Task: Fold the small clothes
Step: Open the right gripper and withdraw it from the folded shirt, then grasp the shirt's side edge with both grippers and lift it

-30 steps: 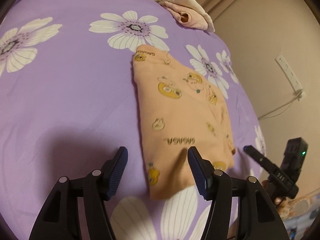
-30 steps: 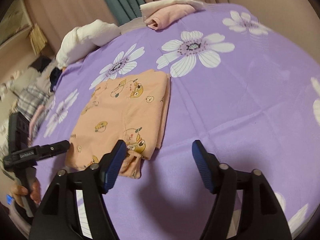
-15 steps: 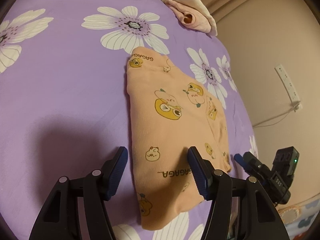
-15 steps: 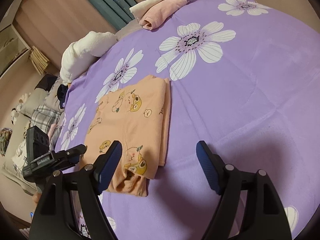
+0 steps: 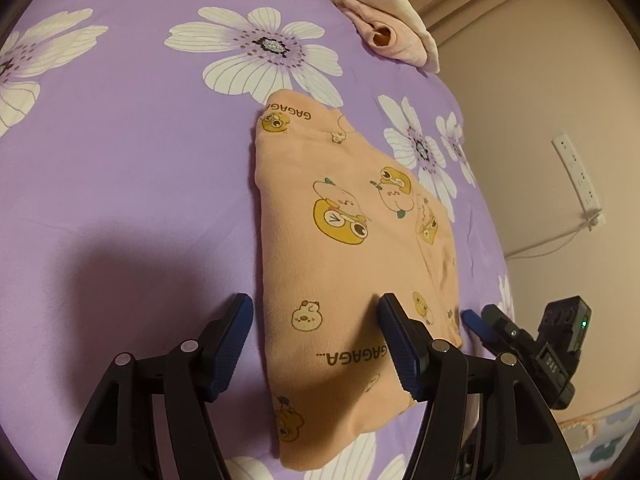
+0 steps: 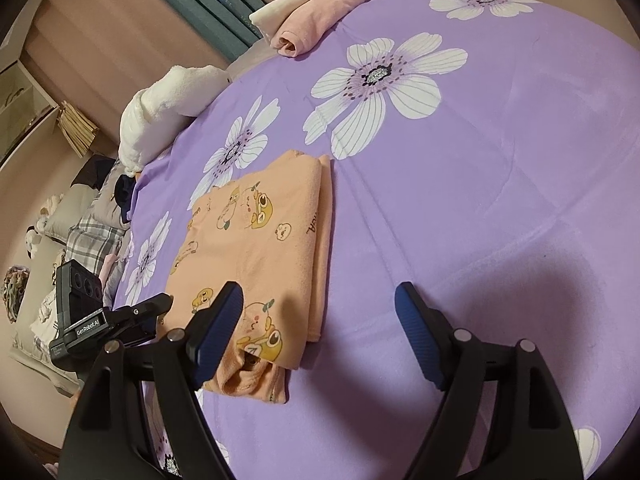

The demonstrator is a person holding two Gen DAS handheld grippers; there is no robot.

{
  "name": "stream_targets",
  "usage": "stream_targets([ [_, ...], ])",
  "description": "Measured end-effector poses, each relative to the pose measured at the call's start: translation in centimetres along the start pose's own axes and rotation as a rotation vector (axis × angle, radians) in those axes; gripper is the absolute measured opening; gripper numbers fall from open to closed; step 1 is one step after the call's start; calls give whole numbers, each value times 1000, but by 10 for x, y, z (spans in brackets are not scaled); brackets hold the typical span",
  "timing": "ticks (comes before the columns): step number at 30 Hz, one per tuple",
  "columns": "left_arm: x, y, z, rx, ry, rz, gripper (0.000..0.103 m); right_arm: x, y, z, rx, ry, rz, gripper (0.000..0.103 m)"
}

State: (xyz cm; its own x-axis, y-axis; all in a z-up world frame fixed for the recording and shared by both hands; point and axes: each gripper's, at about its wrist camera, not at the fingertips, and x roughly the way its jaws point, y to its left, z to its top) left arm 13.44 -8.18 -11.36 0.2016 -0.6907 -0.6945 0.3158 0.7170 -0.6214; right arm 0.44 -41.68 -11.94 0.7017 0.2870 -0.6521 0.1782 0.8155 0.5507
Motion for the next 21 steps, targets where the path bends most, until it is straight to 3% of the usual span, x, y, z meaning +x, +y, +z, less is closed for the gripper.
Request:
stream_targets([
  [21, 14, -5, 7, -8, 11, -20, 66, 19, -7, 7, 53, 20, 87, 85],
])
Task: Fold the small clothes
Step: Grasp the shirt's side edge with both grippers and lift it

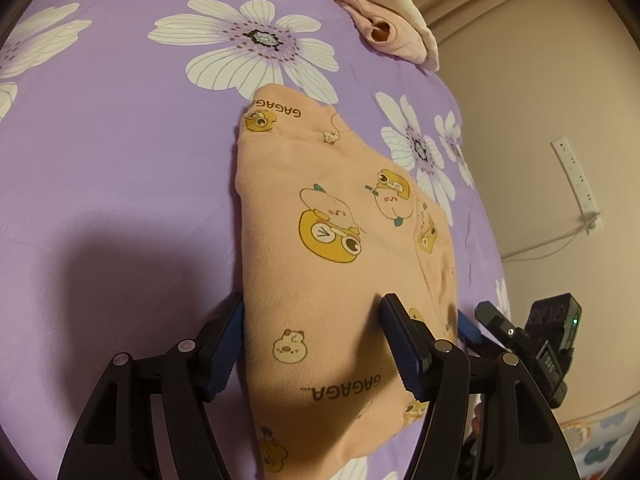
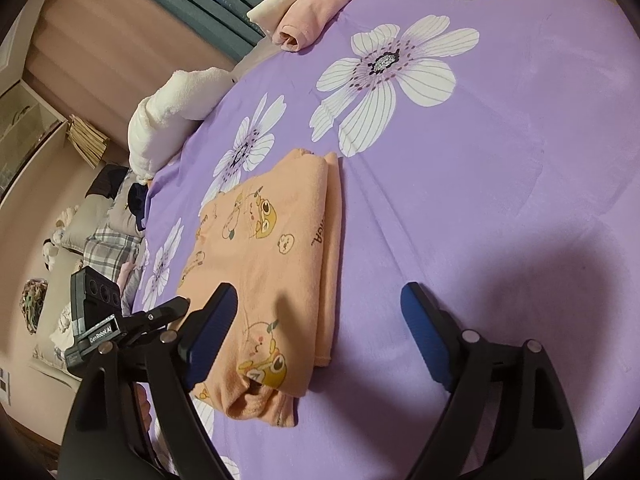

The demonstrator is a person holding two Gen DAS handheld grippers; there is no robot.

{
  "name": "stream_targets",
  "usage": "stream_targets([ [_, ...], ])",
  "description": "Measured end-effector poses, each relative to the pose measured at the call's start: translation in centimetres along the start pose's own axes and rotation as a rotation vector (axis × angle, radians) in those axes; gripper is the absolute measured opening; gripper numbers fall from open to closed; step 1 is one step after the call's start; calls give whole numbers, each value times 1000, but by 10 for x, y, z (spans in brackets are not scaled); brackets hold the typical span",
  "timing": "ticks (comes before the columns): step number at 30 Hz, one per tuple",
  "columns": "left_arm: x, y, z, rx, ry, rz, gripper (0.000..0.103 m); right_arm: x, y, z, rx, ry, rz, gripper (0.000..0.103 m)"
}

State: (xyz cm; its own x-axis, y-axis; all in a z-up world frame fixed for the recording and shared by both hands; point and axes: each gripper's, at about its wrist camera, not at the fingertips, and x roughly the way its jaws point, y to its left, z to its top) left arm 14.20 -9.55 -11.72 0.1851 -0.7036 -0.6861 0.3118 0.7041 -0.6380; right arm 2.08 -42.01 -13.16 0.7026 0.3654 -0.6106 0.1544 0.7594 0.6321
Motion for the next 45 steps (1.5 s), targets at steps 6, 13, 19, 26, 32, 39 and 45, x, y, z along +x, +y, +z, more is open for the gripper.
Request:
stream_targets([
  [6, 5, 0, 4, -7, 2, -15, 69, 9, -1, 6, 18, 32, 46, 86],
  [13, 12, 0, 14, -17, 19, -41, 71, 29, -2, 23, 69, 92, 115, 85],
  [19, 20, 0, 22, -26, 28, -72, 71, 47, 1, 28, 97, 128, 172, 70],
  [26, 27, -7, 24, 4, 15, -66, 71, 57, 4, 23, 86, 122, 179, 38],
  [32, 28, -17, 21, 43, -2, -4, 68, 60, 21, 20, -15, 96, 103, 24],
  [39, 25, -22, 19, 60, -21, 65, 51, 57, 43, 22, -126, 51, 63, 19],
  [45, 20, -29, 18, 89, -38, 79, 46, 54, 64, 19, -219, 23, 48, 18],
])
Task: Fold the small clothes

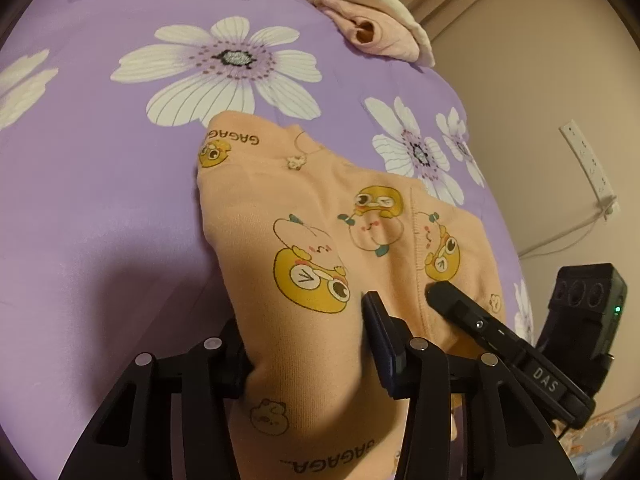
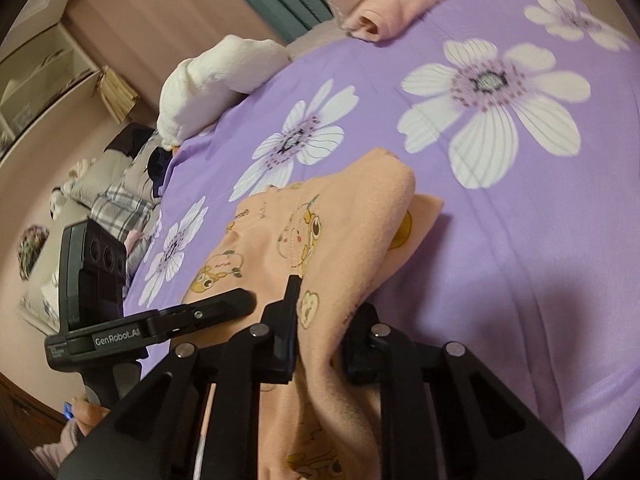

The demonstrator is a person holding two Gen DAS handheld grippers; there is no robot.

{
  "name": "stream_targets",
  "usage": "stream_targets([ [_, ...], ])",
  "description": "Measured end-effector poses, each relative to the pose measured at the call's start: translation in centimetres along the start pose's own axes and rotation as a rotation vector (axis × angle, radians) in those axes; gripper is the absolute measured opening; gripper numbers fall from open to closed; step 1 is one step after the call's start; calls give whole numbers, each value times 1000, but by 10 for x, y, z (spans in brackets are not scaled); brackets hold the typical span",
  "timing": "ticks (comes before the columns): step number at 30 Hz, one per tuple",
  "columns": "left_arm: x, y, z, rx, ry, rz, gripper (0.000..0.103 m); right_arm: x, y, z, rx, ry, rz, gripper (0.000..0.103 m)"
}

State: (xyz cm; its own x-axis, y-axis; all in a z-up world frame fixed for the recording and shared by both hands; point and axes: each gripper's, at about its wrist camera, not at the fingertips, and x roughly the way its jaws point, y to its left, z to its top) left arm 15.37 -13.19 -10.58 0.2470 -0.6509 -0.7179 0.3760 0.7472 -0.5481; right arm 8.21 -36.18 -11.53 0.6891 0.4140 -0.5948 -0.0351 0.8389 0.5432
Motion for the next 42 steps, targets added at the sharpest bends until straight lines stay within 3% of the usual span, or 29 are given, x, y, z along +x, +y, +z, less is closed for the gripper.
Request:
stream_targets([
  [5, -7, -7, 0, 31, -22, -2, 41, -1, 18, -1, -52, -20, -1, 17],
  [21, -48, -10, -11, 56, -92, -29, 41, -21, 62, -11, -139, -80, 16, 16],
  [42, -108, 36, -22, -10, -189, -12, 41, 1, 133, -18, -208, -66, 78, 16],
])
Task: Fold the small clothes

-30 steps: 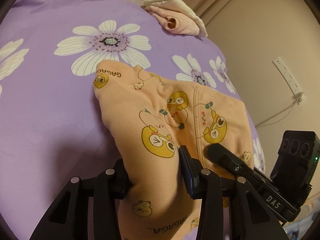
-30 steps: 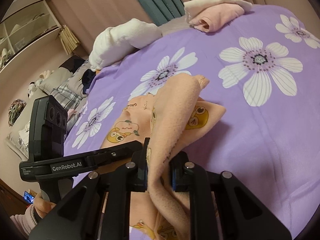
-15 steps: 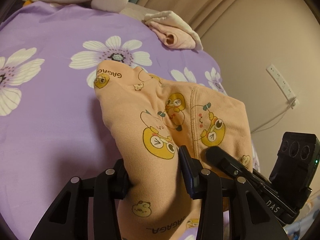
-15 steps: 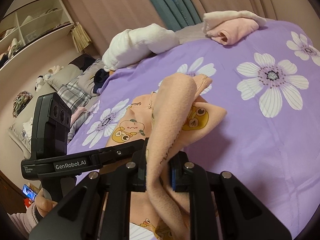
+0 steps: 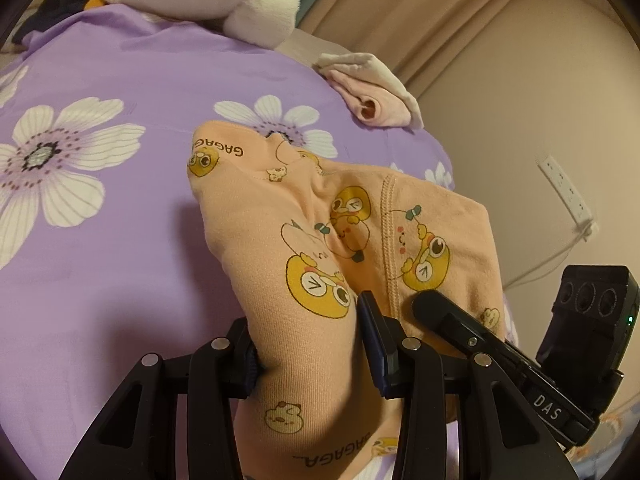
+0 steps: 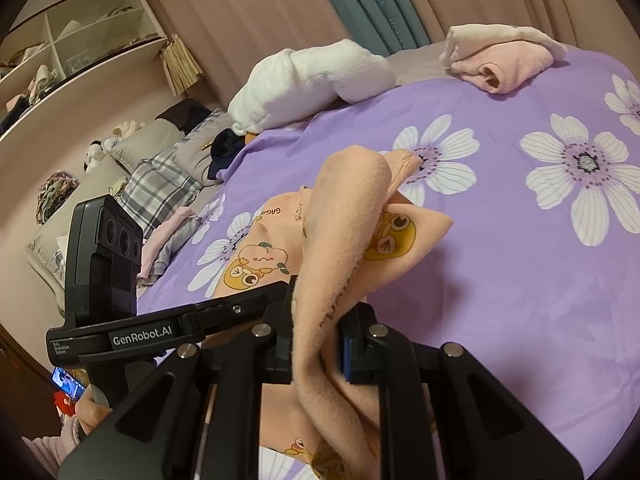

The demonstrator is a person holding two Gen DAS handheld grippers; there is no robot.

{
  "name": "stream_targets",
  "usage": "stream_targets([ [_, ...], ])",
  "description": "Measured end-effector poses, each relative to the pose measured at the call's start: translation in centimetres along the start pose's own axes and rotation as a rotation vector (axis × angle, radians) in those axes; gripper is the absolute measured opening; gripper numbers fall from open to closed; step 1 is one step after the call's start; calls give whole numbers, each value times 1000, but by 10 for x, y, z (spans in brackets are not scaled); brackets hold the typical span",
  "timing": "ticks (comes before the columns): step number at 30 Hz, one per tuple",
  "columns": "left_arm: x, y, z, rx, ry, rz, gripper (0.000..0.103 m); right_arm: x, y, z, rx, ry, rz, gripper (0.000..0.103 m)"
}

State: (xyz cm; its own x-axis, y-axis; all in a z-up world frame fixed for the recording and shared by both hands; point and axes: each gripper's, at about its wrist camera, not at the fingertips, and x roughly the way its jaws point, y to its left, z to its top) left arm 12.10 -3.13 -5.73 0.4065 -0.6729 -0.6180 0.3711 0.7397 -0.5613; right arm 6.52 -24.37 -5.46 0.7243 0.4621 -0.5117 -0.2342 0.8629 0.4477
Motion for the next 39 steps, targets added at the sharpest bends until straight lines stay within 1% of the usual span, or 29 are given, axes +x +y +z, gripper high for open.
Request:
stream_targets([
  [11, -1, 22, 2, -36, 1, 11, 41, 23, 14, 2, -18, 37, 3, 16],
  [26, 9, 37, 6, -57, 27, 33, 41, 44, 10, 4, -15, 72, -3, 17],
  [34, 18, 42, 8, -62, 53, 48, 41, 53, 6, 4, -19, 96, -38, 17],
  [39, 26, 44, 9, -58, 75, 80, 41, 60, -1, 3, -10, 115, -58, 17],
])
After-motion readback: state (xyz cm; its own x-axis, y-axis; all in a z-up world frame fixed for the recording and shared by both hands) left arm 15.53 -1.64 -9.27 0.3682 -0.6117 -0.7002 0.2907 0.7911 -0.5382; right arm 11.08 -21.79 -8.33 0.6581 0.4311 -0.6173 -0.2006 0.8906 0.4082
